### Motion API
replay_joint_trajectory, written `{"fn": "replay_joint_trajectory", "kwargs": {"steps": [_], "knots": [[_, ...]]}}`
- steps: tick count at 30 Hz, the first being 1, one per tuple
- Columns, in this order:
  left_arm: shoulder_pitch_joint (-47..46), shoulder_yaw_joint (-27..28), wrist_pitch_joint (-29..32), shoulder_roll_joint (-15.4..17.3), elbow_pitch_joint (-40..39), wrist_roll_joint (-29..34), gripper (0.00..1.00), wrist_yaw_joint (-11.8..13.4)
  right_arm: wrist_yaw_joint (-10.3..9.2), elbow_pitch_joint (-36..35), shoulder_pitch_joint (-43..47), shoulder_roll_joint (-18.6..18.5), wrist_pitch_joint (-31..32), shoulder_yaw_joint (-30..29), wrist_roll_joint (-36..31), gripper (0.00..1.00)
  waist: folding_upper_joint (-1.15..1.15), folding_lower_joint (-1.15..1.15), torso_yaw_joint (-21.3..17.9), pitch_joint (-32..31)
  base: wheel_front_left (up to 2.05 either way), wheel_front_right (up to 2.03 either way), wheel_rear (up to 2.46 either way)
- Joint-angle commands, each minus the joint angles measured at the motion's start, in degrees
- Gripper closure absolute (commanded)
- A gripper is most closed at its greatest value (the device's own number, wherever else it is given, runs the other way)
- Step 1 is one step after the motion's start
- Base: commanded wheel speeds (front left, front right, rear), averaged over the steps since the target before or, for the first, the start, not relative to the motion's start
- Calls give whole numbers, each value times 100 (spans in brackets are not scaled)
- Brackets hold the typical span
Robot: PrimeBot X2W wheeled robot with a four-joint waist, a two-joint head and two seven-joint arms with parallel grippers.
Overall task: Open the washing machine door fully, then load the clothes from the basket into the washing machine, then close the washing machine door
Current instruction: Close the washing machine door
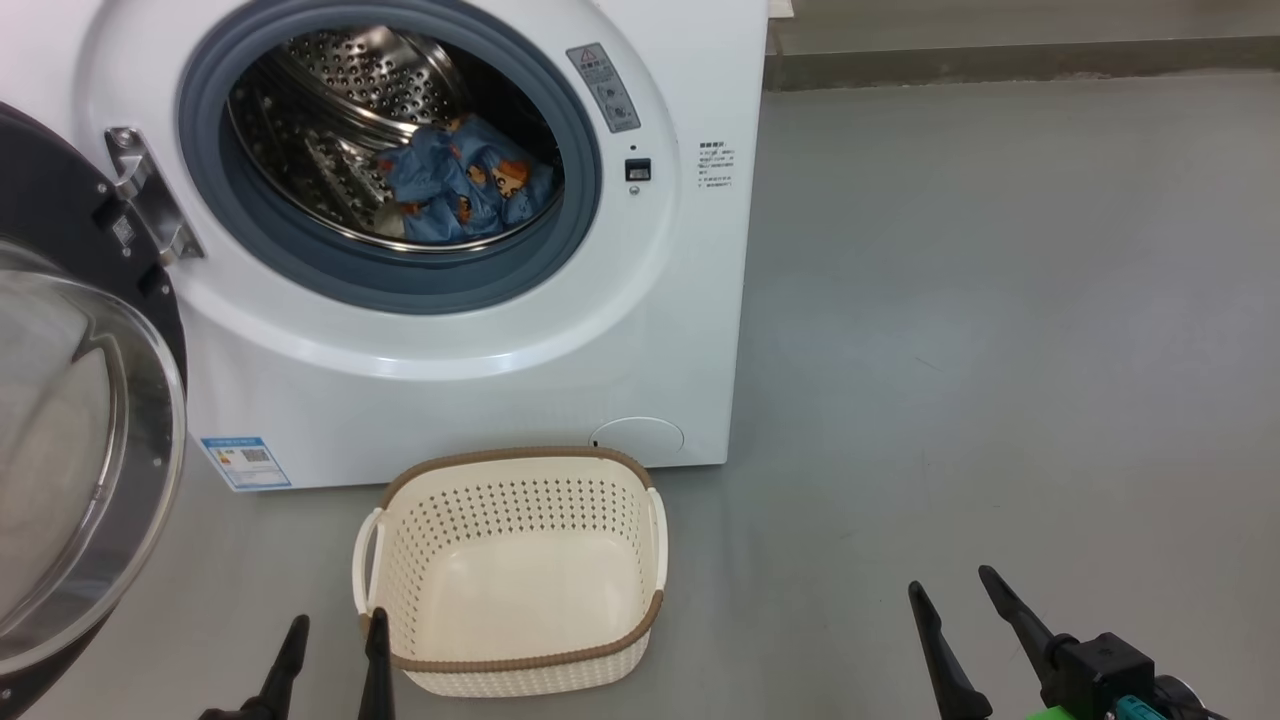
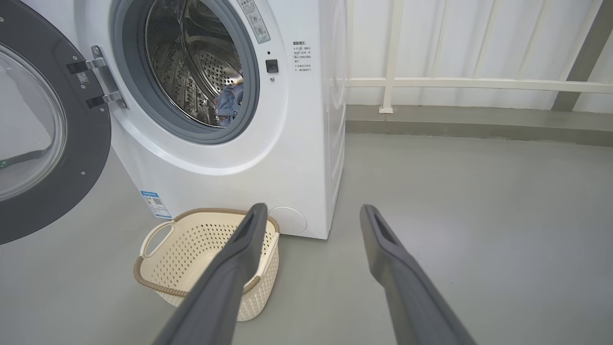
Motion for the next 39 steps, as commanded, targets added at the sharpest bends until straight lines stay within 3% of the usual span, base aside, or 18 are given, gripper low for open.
{"fn": "replay_joint_trajectory", "kwargs": {"steps": [1,16,22,39], "knots": [[-128,178,-37,33,-110,58,0,25,9,-119,-176,-21,-64,168,-1,0,0,0,2,2,0,0,0],[-135,178,-37,29,-97,67,0,22,9,-134,-159,-21,-53,169,-7,0,0,0,24,-6,0,0,0],[-158,150,-37,26,-112,79,0,26,9,-169,-109,-21,-22,247,-12,0,0,0,229,-18,0,0,0],[14,186,30,151,-268,106,0,148,9,-135,-32,-21,-96,627,96,0,0,0,1820,-89,0,0,0]]}}
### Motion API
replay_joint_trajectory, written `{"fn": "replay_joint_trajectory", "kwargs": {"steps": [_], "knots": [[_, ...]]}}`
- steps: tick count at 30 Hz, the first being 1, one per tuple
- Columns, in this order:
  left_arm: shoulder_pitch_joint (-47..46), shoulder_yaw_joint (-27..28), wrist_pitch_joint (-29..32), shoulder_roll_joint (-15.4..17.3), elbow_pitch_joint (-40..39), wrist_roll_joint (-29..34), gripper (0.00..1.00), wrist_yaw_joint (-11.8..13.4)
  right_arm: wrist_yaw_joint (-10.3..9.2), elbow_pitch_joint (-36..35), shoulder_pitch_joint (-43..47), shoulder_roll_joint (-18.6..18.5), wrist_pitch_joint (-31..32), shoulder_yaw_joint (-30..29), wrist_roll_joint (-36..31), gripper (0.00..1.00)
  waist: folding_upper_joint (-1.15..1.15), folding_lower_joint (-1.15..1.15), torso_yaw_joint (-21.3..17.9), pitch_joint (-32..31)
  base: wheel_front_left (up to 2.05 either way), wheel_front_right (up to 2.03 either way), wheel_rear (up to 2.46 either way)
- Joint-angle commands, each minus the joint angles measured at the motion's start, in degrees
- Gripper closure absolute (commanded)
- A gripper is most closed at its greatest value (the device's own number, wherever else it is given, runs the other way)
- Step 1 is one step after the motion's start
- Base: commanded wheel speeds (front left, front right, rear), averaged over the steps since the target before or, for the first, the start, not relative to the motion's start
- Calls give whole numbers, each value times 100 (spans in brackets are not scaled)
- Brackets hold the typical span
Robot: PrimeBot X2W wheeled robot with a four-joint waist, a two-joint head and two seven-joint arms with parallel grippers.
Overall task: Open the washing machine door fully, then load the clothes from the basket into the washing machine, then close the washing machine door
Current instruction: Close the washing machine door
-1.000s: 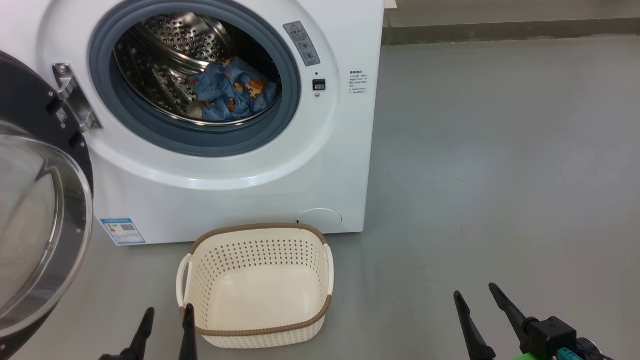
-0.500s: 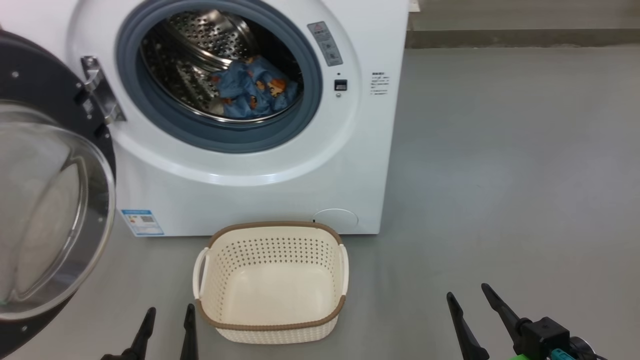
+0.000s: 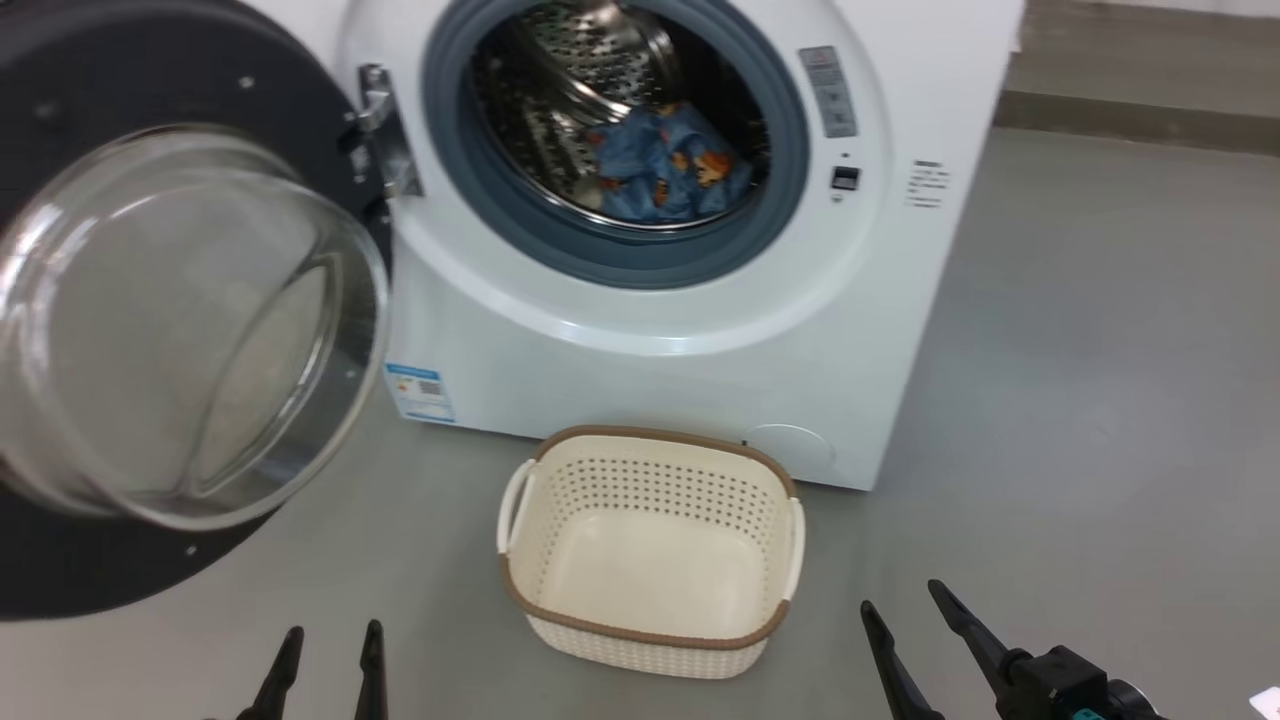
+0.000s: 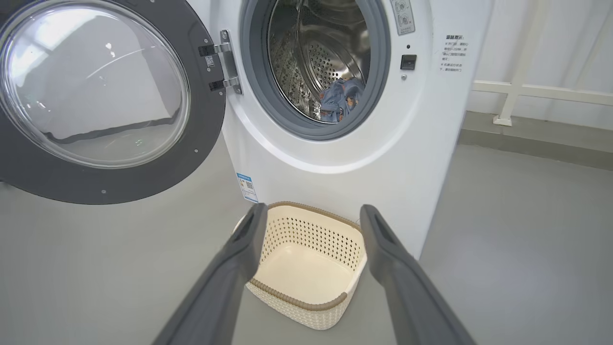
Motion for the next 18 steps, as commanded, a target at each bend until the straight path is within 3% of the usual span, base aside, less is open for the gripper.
{"fn": "replay_joint_trajectory", "kwargs": {"steps": [1,9,18], "knots": [[-98,191,12,89,-203,57,0,51,9,-119,-86,-21,-95,163,60,0,0,0,547,-63,0,0,0],[-59,199,142,199,-361,65,0,103,9,-39,-84,-21,-165,249,154,0,0,0,1221,-143,0,0,0],[131,384,58,203,-682,-12,0,270,9,135,-376,-21,-203,589,152,0,0,0,1353,-11,0,0,0]]}}
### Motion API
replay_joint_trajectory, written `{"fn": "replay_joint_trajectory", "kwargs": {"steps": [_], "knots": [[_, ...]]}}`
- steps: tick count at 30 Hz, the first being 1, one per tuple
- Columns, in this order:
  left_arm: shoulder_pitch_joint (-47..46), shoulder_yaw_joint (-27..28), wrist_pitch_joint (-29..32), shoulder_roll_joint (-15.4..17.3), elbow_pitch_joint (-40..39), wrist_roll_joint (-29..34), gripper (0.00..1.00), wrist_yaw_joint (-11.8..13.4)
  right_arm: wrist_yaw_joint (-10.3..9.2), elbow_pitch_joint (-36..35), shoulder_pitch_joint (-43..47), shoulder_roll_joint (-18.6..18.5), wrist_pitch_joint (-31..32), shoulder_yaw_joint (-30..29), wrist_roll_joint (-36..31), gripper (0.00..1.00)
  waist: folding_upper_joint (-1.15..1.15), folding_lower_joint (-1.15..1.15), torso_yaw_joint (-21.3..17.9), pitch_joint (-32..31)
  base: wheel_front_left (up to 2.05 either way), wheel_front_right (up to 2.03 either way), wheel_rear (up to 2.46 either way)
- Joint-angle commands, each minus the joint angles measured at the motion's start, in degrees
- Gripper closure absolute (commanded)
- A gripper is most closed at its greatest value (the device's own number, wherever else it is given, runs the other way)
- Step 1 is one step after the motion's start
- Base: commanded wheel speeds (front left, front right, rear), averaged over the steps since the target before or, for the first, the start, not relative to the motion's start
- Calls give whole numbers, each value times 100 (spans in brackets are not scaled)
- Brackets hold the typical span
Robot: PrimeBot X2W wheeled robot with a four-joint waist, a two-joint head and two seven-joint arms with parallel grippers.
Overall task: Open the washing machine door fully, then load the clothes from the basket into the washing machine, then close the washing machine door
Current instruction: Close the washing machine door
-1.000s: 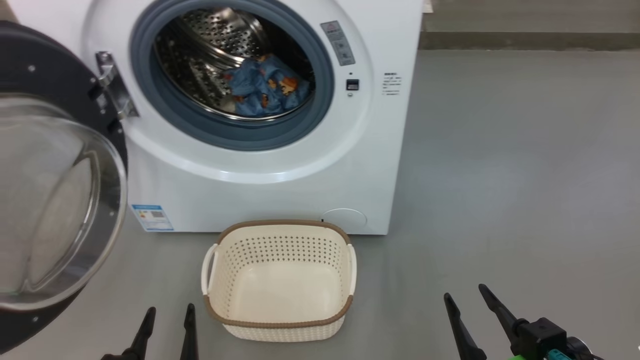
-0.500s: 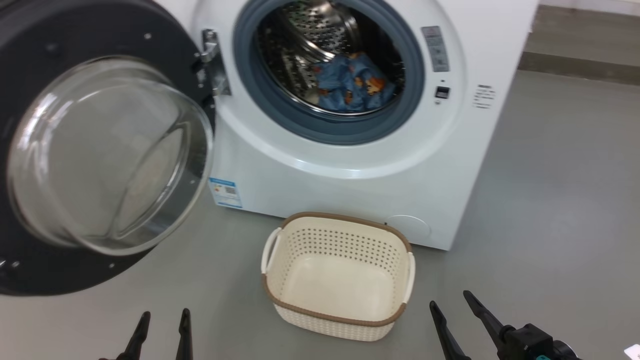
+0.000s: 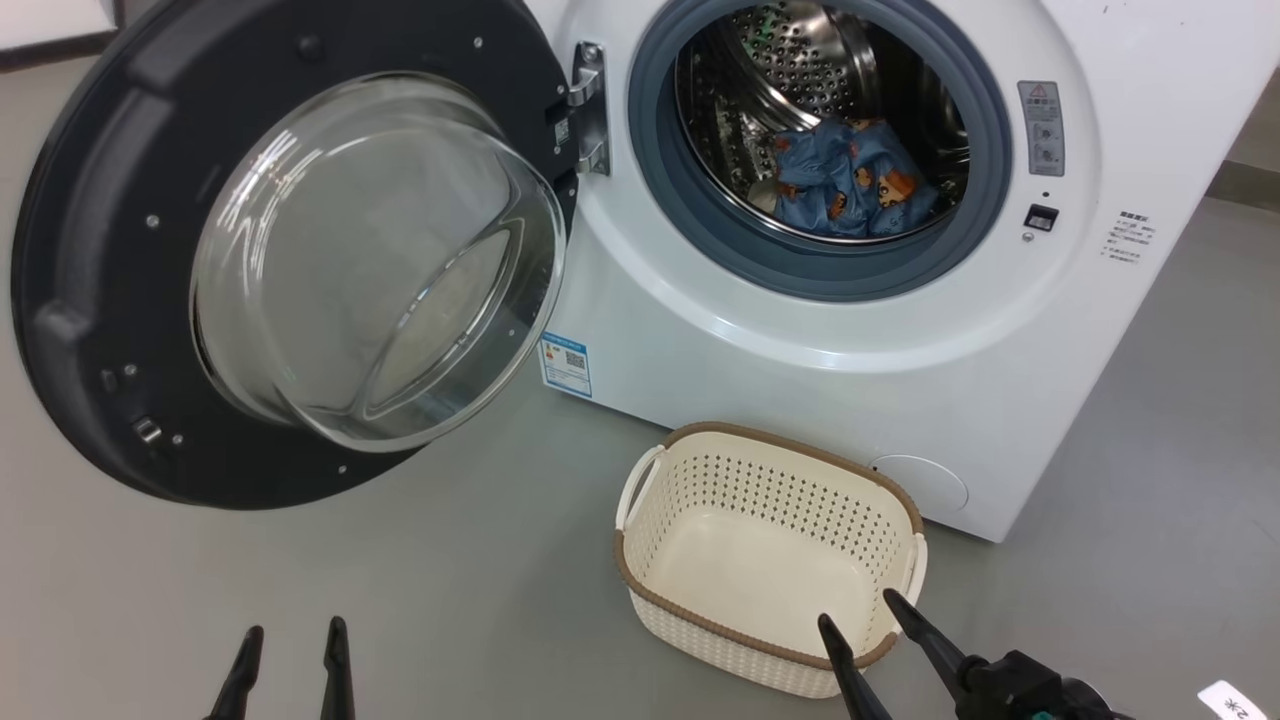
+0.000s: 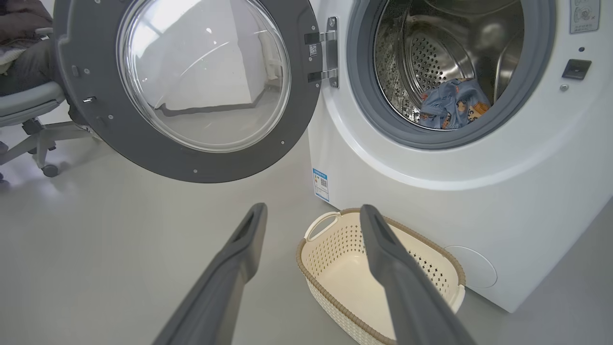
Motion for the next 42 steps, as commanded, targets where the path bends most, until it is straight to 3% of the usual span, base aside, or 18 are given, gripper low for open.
{"fn": "replay_joint_trajectory", "kwargs": {"steps": [1,42], "knots": [[-92,216,-70,67,-217,-5,0,62,9,-87,-310,-22,-81,181,74,0,0,0,40,45,0,0,0],[-28,165,-144,78,-264,-100,0,242,9,154,-430,-22,-165,304,81,0,0,0,20,26,0,0,0]]}}
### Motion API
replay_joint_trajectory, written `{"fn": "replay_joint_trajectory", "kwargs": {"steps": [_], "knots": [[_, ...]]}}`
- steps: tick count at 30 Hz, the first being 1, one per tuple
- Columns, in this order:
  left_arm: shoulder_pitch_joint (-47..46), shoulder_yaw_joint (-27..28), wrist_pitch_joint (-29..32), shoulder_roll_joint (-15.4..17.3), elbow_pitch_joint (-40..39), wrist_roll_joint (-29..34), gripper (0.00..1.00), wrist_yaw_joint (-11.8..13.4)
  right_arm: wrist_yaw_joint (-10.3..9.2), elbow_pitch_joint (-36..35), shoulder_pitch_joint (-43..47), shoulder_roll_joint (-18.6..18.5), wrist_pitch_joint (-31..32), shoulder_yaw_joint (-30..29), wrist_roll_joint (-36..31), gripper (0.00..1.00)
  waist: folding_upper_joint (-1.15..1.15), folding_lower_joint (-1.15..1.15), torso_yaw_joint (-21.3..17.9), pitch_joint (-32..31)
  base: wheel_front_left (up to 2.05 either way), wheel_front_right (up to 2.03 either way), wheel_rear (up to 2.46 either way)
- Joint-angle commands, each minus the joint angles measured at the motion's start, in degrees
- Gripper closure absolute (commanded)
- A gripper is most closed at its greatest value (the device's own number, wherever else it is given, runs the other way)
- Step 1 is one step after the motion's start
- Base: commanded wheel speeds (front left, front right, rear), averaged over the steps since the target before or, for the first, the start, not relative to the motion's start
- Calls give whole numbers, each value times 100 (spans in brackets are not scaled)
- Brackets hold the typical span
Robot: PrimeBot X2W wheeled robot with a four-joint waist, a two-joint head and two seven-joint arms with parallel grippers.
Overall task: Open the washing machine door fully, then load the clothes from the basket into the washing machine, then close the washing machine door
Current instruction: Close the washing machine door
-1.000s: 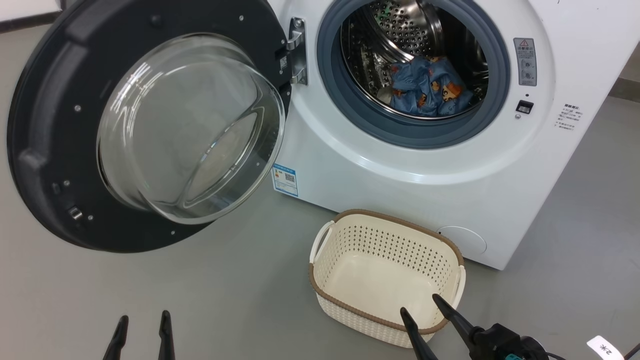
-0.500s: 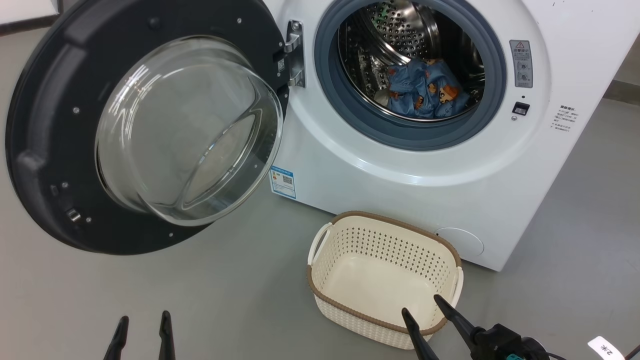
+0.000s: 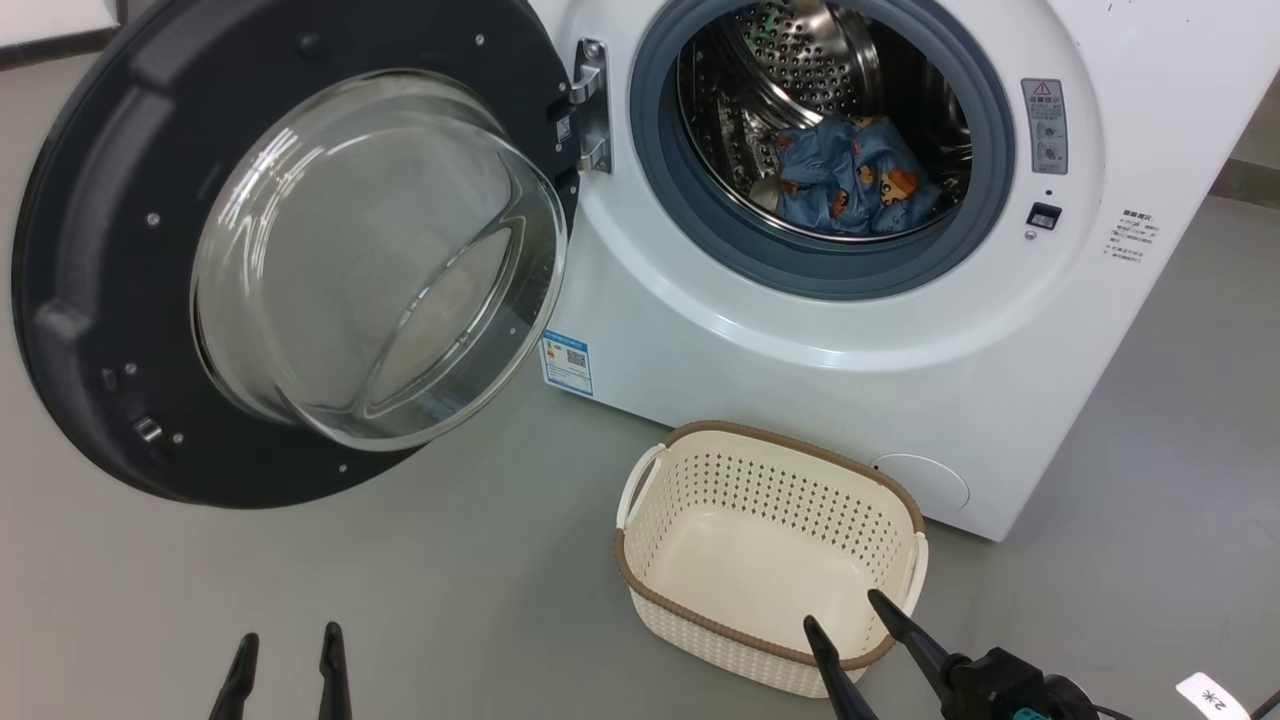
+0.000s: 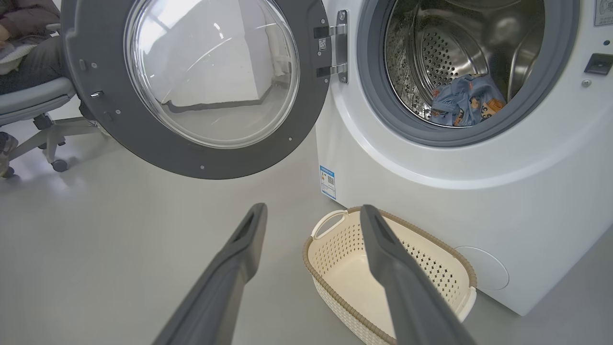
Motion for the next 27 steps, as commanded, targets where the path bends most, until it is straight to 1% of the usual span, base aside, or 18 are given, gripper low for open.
{"fn": "replay_joint_trajectory", "kwargs": {"steps": [1,25,26,27], "knots": [[-141,172,-86,79,-126,-28,0,64,9,-120,-236,-14,-98,139,48,0,0,0,1,1,0,0,0],[-144,141,-102,109,-117,-149,0,81,9,-118,-217,-14,-98,92,-14,0,0,0,-21,-22,0,0,0],[-147,145,-103,102,-133,-175,71,68,9,-119,-215,-14,-97,89,-18,0,0,0,-20,-21,0,0,0],[-150,159,-106,96,-160,-198,100,62,9,-121,-212,-14,-95,87,-22,0,0,0,-19,-21,0,0,0]]}}
